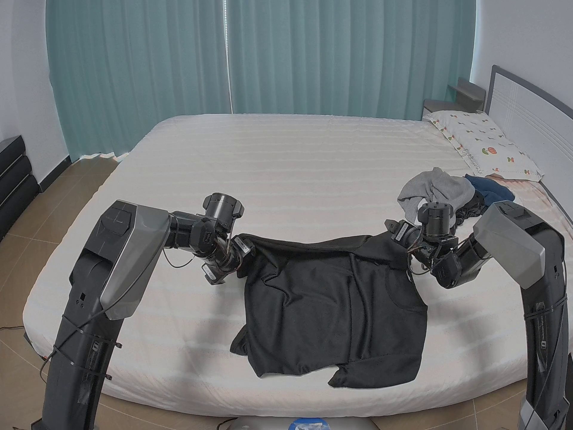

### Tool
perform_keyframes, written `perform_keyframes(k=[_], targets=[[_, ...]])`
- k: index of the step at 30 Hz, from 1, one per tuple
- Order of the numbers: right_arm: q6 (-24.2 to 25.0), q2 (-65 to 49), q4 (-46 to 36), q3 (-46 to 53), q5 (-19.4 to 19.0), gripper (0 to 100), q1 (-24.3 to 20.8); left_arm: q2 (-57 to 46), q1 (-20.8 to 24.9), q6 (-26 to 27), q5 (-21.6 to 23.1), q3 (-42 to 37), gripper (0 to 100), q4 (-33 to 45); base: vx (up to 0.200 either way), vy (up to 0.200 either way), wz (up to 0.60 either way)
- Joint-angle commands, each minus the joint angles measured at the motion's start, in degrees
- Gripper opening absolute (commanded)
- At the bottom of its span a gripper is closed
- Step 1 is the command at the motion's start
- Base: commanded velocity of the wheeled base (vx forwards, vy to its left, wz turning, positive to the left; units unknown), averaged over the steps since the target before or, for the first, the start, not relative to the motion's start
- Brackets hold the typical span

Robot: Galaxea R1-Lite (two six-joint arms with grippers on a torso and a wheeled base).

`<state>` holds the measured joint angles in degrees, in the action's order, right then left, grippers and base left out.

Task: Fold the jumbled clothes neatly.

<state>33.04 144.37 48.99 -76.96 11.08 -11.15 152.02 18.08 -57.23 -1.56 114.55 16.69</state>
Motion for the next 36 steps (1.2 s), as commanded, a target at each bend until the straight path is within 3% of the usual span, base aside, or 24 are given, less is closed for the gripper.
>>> perform_keyframes(k=[1, 6, 10, 19, 23, 24, 30, 36], targets=[[0.3, -3.8, -1.9, 4.8, -2.6, 100, 1.6, -0.2, -1.4, 4.8, 0.0, 0.0, 100, 6.3, 0.0, 0.0, 0.0], [0.5, -6.2, -2.0, 9.8, -5.8, 100, 2.1, -1.5, -1.4, 6.3, 1.5, 0.0, 100, 12.7, 0.0, 0.0, 0.0], [0.6, -9.8, -1.5, 17.4, -9.5, 100, 3.0, -5.8, -1.6, 9.6, 8.8, -2.3, 100, 16.9, 0.0, 0.0, 0.0], [6.0, -18.5, -1.5, 31.6, -16.3, 100, 4.2, -14.0, -3.8, 10.8, 16.4, -13.9, 100, 13.6, 0.0, 0.0, 0.0], [6.9, -20.6, -1.4, 36.4, -17.8, 100, 3.9, -15.4, -4.0, 12.1, 16.9, -18.7, 100, 12.9, 0.0, 0.0, 0.0], [7.2, -22.0, -1.3, 39.3, -18.7, 100, 3.9, -17.5, -4.1, 13.6, 17.5, -22.9, 100, 12.5, 0.0, 0.0, 0.0], [6.5, -23.3, 2.9, 48.4, -18.9, 100, 3.3, -23.9, -3.4, 13.5, 17.5, -38.8, 100, -1.2, 0.0, 0.0, 0.0], [6.6, -22.2, 10.3, 56.7, -19.4, 100, 3.0, -30.2, -1.6, 6.7, 17.5, -54.7, 100, -16.9, 0.0, 0.0, 0.0]])
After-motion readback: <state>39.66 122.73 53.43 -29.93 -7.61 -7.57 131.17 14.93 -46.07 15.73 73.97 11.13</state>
